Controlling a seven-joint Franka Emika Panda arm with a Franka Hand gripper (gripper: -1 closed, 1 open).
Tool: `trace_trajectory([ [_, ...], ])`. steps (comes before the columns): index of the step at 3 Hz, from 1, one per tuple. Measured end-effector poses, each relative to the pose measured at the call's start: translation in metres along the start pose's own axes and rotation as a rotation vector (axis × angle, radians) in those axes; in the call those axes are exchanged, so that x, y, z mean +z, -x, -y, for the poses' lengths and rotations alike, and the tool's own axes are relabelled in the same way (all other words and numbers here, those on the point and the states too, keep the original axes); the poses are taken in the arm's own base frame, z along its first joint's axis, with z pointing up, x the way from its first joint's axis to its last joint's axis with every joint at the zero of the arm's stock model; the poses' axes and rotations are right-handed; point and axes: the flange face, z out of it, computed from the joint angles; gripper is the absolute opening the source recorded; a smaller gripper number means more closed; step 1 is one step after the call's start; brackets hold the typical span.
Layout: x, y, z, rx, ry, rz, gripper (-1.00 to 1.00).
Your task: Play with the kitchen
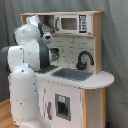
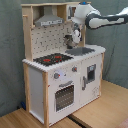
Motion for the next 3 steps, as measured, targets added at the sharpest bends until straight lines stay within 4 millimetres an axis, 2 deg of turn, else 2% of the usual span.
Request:
trace_trajectory([
  [1,-0.004,0.018,0.055,-0.068,-0.040,-0.029,-1.00],
  [2,-0.001,0.022,0.090,-0.110,-0.066,-0.054,-1.00],
  [3,0.001,0.019,0.108,-0.139,-0.081,-0.066,-1.00],
])
